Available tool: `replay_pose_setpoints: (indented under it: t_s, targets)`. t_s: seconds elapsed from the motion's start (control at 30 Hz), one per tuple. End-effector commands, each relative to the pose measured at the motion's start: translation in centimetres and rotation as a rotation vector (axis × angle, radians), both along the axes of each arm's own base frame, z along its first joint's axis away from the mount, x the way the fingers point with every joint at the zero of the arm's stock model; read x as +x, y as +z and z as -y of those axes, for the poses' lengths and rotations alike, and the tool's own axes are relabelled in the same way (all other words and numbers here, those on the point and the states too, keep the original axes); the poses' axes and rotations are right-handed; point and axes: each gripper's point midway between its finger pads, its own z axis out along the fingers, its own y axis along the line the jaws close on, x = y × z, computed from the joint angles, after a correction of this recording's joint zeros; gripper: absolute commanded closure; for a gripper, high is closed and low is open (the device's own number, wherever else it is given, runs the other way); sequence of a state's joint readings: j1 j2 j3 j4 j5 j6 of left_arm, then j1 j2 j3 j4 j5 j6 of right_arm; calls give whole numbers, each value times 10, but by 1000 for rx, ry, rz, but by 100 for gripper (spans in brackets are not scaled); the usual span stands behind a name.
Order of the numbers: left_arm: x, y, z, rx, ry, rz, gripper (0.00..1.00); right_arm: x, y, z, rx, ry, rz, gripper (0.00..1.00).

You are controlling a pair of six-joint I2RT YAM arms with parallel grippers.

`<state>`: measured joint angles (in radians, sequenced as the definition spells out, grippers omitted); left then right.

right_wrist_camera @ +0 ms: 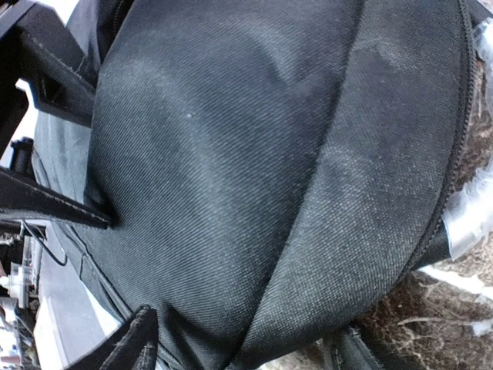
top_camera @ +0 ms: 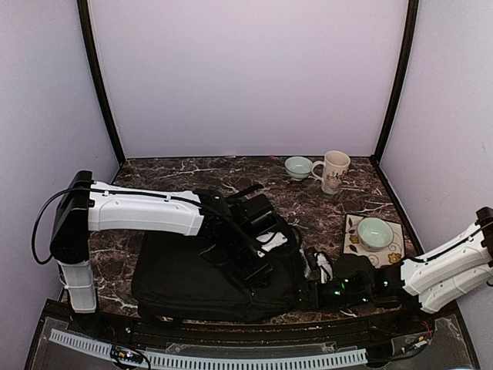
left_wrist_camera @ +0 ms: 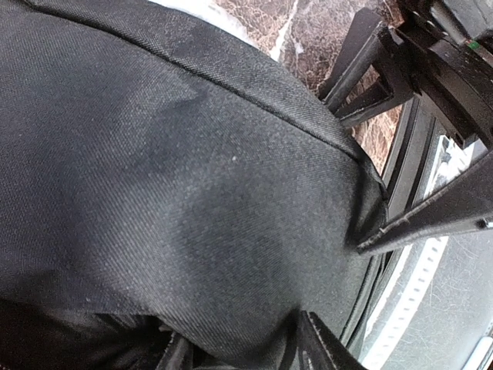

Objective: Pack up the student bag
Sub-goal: Hold the second largest pocket of the student bag.

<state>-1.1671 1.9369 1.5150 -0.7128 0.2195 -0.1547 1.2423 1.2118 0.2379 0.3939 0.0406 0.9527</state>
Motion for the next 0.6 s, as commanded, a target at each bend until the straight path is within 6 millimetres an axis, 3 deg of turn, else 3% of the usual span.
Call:
replay_pose_setpoints:
  t_s: [0.0,0.1,0.2,0.4,0.57]
  targets:
    - [-35,-21,-40,164,-22,-122,52,7,13,-10,97,-42,7,37]
    - [-39,-22,-41,165,-38,-127,52,10,14,-13,109,-48,13,73]
    - [-38,-23,-46,180,-40,-113,51,15,17,-12,104,-71,32,97]
    - [-41,-28,-60,224,-83,-105,46,37,26,14,11,-204,123,100]
    - [-47,-24,-57,208,-115,-139,42,48,28,38,-45,-280,179,100]
